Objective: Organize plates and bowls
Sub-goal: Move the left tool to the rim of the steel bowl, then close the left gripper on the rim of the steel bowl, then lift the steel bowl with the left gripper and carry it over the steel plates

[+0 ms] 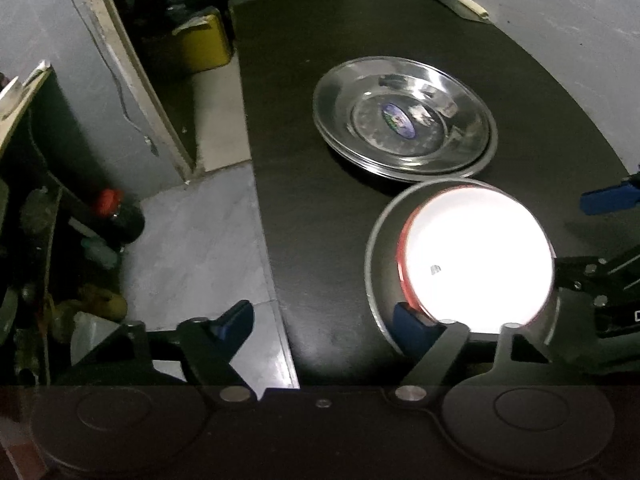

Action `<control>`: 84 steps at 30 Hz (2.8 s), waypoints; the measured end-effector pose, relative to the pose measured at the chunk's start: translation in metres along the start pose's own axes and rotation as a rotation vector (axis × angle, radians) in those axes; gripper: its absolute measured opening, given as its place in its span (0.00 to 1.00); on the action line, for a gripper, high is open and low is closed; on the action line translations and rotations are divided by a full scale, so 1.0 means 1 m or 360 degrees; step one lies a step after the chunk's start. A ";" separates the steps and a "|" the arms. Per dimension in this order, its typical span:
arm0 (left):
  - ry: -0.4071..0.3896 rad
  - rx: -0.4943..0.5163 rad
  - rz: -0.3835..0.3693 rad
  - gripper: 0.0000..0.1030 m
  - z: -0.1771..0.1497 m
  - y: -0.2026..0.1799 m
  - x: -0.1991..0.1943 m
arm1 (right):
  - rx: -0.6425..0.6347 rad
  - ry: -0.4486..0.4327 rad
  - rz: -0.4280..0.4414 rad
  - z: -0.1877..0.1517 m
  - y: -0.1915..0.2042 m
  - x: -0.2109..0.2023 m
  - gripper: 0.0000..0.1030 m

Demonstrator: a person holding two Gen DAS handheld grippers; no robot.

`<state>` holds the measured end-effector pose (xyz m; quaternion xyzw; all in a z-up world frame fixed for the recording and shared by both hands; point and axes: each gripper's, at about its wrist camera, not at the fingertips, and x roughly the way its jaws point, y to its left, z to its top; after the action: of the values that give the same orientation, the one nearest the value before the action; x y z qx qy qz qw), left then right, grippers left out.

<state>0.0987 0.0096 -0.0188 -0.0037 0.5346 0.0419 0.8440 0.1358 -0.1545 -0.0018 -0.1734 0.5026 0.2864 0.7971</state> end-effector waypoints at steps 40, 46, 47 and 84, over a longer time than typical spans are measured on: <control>-0.0009 0.0046 -0.0148 0.14 0.001 -0.015 -0.004 | 0.0067 -0.0049 0.0425 -0.009 -0.007 -0.004 0.22; -0.0011 0.0057 -0.0135 0.13 0.001 -0.017 -0.004 | 0.0104 -0.0045 0.0458 -0.010 -0.012 0.000 0.22; -0.0012 0.0057 -0.0135 0.12 0.001 -0.017 -0.004 | 0.0088 -0.0046 0.0448 -0.010 -0.011 -0.001 0.22; -0.0147 -0.0056 -0.0177 0.11 0.018 -0.018 -0.022 | 0.0173 -0.0260 0.0448 -0.007 -0.026 -0.031 0.20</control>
<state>0.1068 -0.0084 0.0085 -0.0464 0.4934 0.0044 0.8686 0.1367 -0.1875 0.0225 -0.0340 0.4702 0.3808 0.7954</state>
